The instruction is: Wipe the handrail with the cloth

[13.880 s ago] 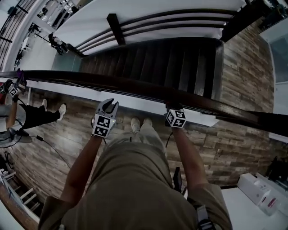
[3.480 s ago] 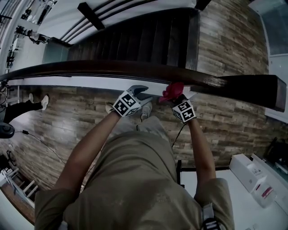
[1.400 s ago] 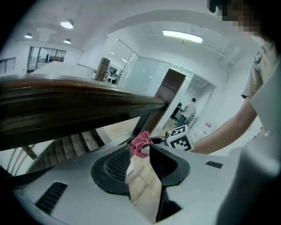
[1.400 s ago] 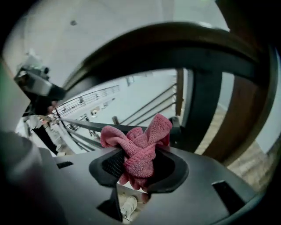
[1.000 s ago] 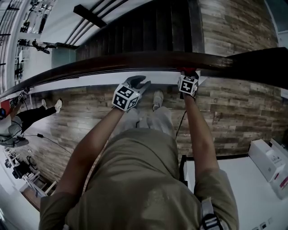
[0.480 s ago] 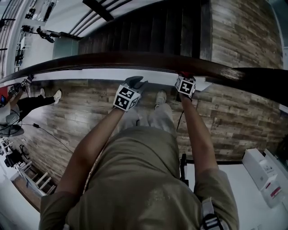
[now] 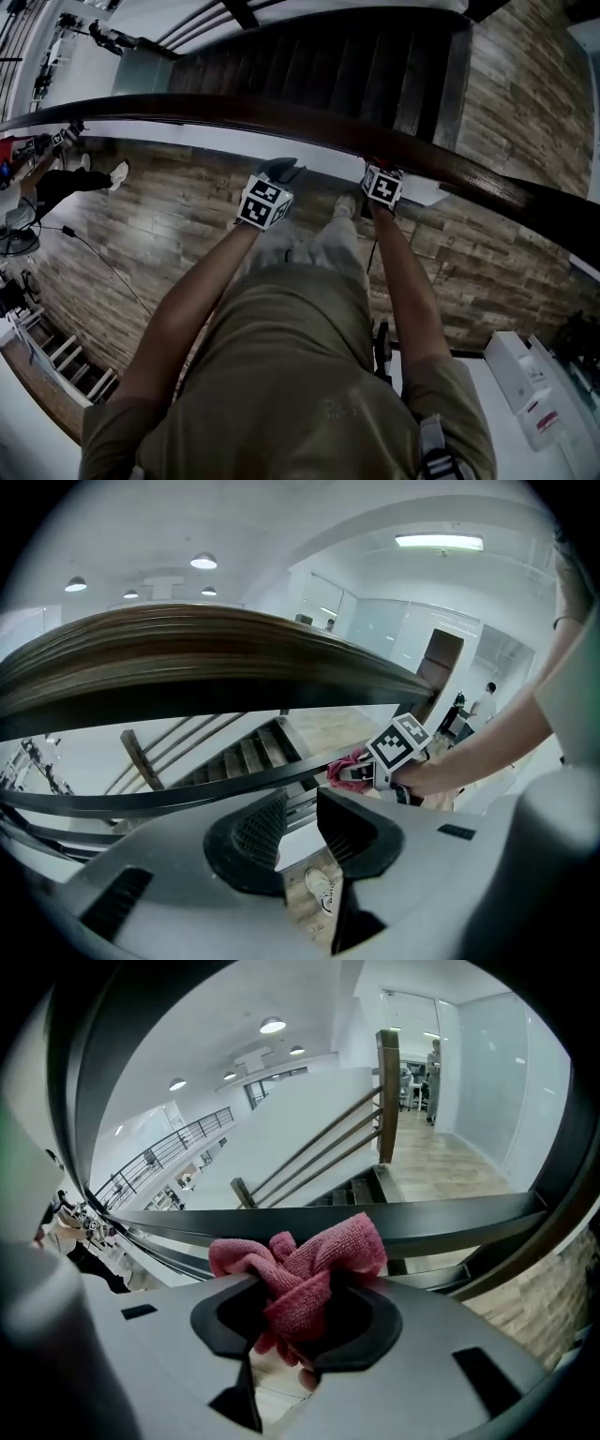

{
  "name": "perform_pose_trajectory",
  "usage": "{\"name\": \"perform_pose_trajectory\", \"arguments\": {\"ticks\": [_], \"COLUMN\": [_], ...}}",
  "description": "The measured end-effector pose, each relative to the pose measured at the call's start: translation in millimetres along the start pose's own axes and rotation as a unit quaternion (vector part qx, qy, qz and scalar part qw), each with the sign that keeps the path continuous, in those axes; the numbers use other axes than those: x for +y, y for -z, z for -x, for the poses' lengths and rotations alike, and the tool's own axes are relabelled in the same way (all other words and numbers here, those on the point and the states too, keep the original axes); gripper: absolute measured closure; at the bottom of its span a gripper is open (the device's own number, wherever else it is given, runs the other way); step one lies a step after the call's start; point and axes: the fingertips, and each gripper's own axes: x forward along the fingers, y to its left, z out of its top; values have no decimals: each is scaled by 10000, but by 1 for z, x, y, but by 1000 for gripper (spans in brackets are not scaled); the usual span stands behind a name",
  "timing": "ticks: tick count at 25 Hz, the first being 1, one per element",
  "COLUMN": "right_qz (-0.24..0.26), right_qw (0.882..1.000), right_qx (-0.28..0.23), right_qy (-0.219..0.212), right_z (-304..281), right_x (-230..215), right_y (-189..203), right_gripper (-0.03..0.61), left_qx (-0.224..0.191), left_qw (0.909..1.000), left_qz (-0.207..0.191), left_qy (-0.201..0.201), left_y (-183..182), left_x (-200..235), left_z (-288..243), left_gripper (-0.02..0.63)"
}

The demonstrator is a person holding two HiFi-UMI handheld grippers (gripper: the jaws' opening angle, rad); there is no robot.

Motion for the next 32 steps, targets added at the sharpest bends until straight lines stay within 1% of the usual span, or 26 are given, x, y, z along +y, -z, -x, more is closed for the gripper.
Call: {"name": "perform_pose_trajectory", "arguments": {"ticks": [5, 9, 14, 19, 21, 23, 28, 32], "right_qz": [62, -2, -54, -132, -110, -60, 108, -95], "right_qw": [10000, 9998, 9996, 9991, 9992, 9995, 9999, 9997], "right_qx": [14, -42, -153, -212, -221, -174, -2, 95], "right_qy": [73, 175, 229, 347, 318, 239, -76, -200], "right_z": [-12, -20, -41, -47, -52, -57, -75, -83], "right_x": [61, 107, 155, 208, 229, 249, 294, 321], "right_y": [-5, -8, -2, -8, -8, -8, -8, -12], "right_gripper": [426, 426, 426, 426, 426, 426, 426, 426], "left_qx": [-2, -5, 3, -7, -20, -32, -5, 60], "left_qw": [10000, 10000, 9999, 9996, 9995, 9994, 9987, 9984], "left_qz": [73, 60, -113, -276, -262, -165, 76, 167], "left_qy": [-25, -42, -8, -62, -172, -310, -511, -540], "left_y": [22, 36, 55, 69, 75, 81, 92, 91], "left_x": [57, 108, 161, 207, 228, 245, 274, 285], "left_z": [32, 62, 87, 114, 125, 134, 145, 153], "left_gripper": [506, 534, 555, 576, 583, 588, 595, 595]}}
